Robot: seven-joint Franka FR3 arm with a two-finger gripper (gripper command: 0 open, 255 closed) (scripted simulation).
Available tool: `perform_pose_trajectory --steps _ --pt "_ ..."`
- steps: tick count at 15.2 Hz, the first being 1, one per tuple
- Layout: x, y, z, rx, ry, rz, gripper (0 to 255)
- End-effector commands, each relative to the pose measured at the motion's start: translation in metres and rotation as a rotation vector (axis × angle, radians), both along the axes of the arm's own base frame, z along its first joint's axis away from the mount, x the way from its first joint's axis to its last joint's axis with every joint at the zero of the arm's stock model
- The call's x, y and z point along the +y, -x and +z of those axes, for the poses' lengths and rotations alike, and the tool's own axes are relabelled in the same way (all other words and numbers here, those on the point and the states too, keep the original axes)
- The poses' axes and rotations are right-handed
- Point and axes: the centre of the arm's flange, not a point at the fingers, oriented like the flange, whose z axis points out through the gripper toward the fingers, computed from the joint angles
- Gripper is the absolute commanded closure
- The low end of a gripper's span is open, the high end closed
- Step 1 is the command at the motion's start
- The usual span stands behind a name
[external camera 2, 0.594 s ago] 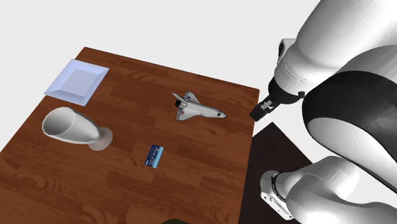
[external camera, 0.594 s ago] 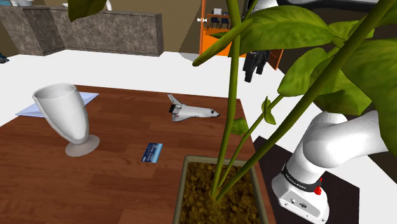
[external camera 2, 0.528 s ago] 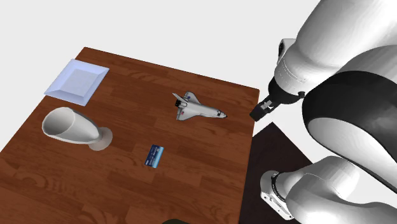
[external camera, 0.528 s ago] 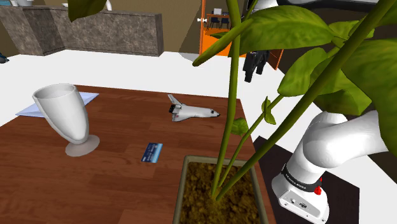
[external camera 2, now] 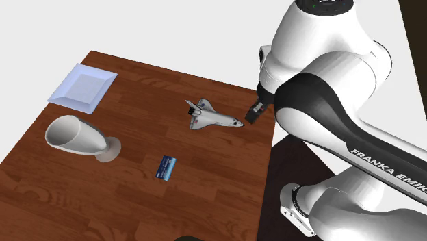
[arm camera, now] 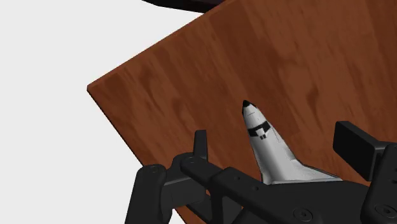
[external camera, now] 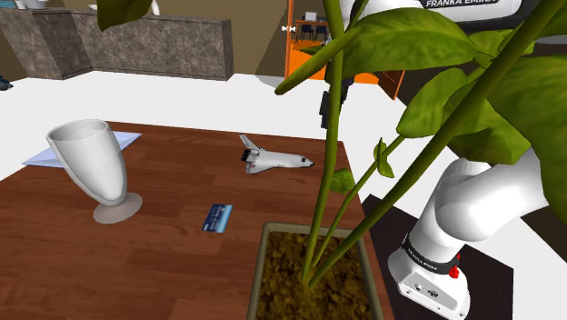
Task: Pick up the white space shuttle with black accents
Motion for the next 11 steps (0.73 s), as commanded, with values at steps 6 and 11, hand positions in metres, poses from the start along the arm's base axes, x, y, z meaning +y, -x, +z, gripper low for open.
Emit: perform_pose_trajectory --steps 6,11 --pt "0.032 -0.066 -0.047 -0.025 -0.04 0.22 0" --pt "0.064 -0.109 -0.079 -0.041 -0.068 0.375 0"
